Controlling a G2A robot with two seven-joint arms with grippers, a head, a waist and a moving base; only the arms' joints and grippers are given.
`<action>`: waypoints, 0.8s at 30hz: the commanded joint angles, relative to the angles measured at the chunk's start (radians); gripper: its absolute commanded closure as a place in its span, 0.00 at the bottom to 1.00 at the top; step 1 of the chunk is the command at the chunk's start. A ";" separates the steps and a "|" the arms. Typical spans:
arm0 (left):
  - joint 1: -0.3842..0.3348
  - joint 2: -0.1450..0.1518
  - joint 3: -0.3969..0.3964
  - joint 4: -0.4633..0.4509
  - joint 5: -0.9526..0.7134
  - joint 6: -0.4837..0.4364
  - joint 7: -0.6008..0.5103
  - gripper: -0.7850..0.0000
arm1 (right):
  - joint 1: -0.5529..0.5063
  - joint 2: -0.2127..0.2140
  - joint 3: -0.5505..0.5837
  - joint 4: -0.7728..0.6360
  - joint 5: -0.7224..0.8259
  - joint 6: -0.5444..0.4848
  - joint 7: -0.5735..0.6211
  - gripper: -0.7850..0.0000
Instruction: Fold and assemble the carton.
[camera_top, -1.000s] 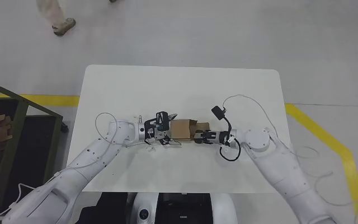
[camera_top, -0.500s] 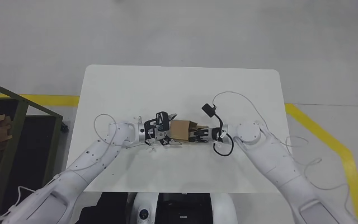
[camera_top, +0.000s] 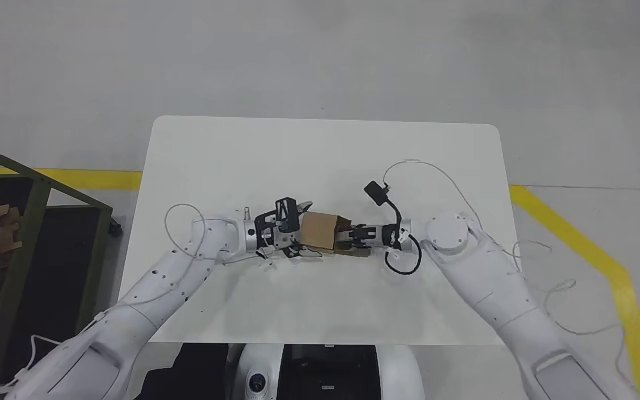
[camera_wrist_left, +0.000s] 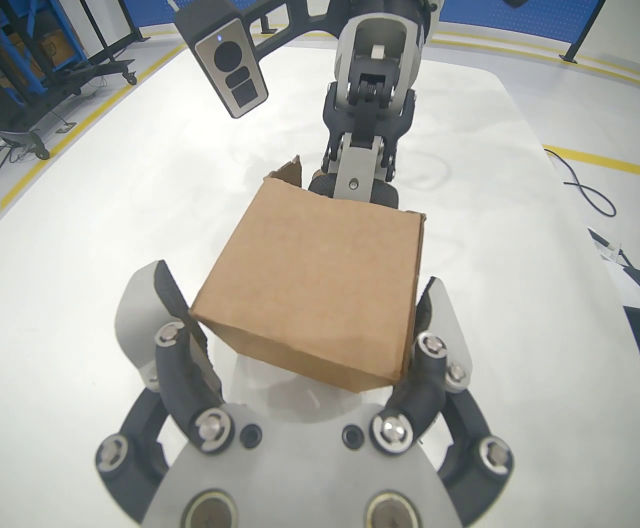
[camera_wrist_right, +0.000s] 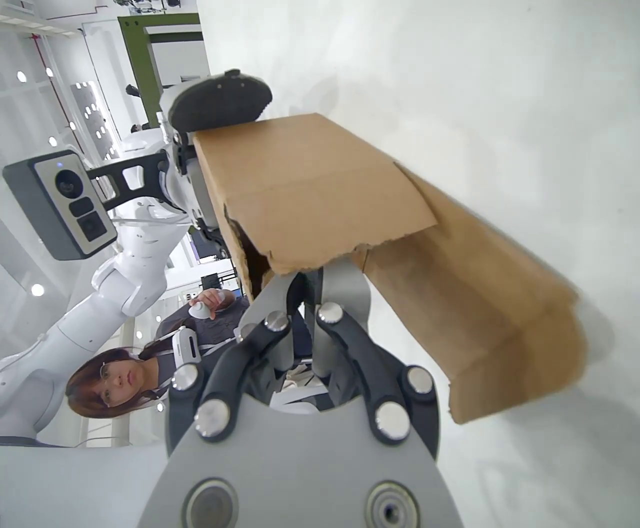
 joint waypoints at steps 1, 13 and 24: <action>0.004 0.001 -0.004 -0.002 0.004 0.001 0.003 0.00 | -0.015 0.010 0.023 -0.019 -0.006 0.003 0.006 1.00; 0.019 0.000 -0.015 -0.014 0.012 -0.002 0.002 0.00 | -0.053 0.039 0.123 -0.046 -0.009 0.049 -0.035 1.00; 0.026 -0.002 -0.023 -0.022 0.017 -0.005 -0.005 0.00 | 0.009 0.007 0.041 0.024 -0.020 0.018 -0.025 1.00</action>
